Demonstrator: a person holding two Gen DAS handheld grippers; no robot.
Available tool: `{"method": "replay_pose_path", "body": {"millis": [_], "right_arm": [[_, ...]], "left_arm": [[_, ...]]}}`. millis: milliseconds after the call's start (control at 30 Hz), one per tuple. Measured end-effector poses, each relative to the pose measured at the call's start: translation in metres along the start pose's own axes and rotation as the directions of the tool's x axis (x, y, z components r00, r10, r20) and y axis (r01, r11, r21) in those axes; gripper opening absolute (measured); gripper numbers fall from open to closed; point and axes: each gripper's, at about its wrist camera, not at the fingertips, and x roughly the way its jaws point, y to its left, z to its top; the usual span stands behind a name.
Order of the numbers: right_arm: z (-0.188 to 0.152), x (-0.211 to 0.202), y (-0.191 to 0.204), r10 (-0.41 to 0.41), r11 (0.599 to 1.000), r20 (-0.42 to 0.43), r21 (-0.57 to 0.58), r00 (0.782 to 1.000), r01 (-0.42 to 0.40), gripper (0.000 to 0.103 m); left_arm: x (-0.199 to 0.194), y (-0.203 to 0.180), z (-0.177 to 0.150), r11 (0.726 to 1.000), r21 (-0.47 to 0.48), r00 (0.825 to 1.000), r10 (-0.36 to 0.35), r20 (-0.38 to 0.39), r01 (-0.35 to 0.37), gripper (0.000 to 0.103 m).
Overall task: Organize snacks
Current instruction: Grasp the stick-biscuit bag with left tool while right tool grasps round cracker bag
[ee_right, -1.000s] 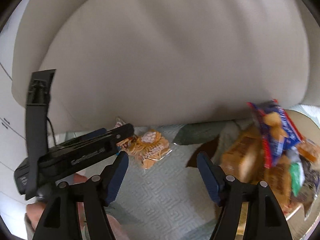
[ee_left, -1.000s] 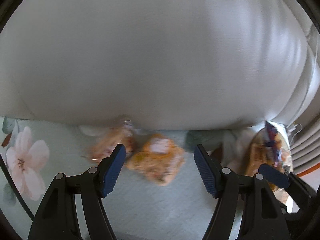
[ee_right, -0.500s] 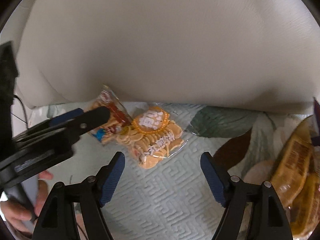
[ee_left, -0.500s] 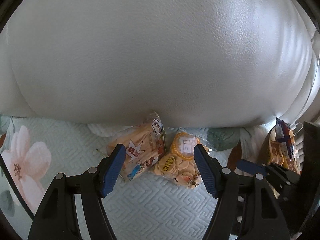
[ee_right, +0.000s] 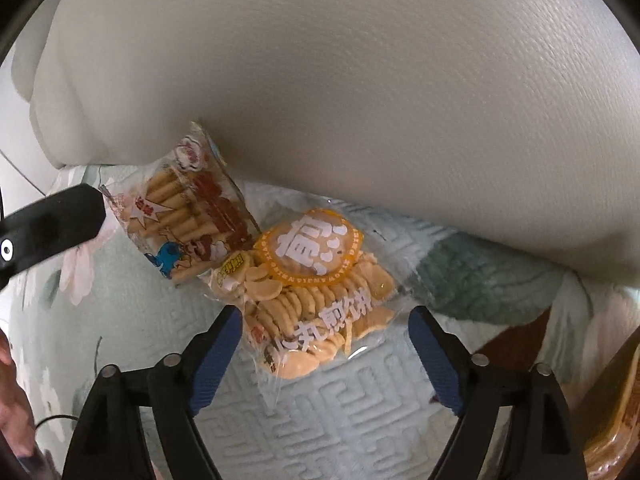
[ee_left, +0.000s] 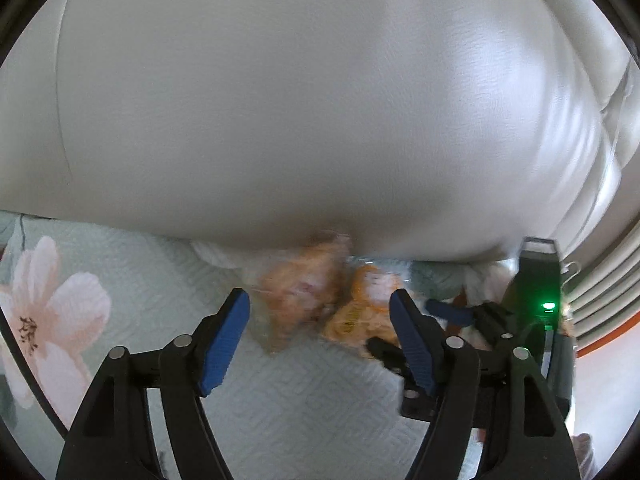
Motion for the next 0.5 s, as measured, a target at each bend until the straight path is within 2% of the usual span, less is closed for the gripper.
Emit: {"method": "replay_pose_path", "body": {"millis": [100, 200, 233, 267, 333, 367, 433, 500], "right_arm": [[0.0, -0.001, 0.002, -0.019, 0.999, 0.005, -0.03, 1.0, 0.019, 0.087], [0.001, -0.004, 0.004, -0.026, 0.997, 0.018, -0.068, 1.0, 0.027, 0.088], [0.001, -0.004, 0.004, -0.013, 0.997, 0.014, -0.078, 1.0, 0.014, 0.089], [0.001, -0.003, 0.004, 0.009, 0.995, 0.006, -0.095, 1.0, -0.008, 0.089], [0.003, 0.001, 0.008, 0.001, 0.992, 0.011, -0.129, 1.0, 0.001, 0.093], [0.003, 0.003, 0.007, -0.001, 0.989, 0.008, -0.151, 1.0, 0.002, 0.098], [0.003, 0.008, 0.004, 0.011, 0.984, 0.001, -0.175, 1.0, -0.011, 0.102], [0.008, 0.014, -0.001, 0.037, 0.987, 0.002, -0.157, 0.999, -0.036, 0.103]], "left_arm": [[0.015, 0.007, 0.0, 1.0, 0.004, 0.999, 0.002, -0.053, -0.002, 0.073], [0.03, 0.012, -0.001, 0.998, -0.015, 0.995, -0.061, -0.082, 0.06, 0.073], [0.034, 0.013, 0.0, 0.998, -0.02, 0.994, -0.062, -0.087, 0.061, 0.073], [0.038, 0.014, 0.0, 0.999, -0.023, 0.996, -0.045, -0.082, 0.044, 0.073], [0.038, 0.016, 0.0, 0.999, -0.03, 0.999, -0.017, -0.043, 0.015, 0.072], [0.037, 0.018, -0.001, 0.999, -0.04, 0.999, -0.027, -0.028, 0.026, 0.071], [0.035, 0.02, -0.002, 0.996, -0.048, 0.996, -0.082, -0.026, 0.081, 0.071], [0.039, 0.017, -0.004, 0.997, -0.024, 0.997, -0.074, -0.028, 0.073, 0.07]]}}
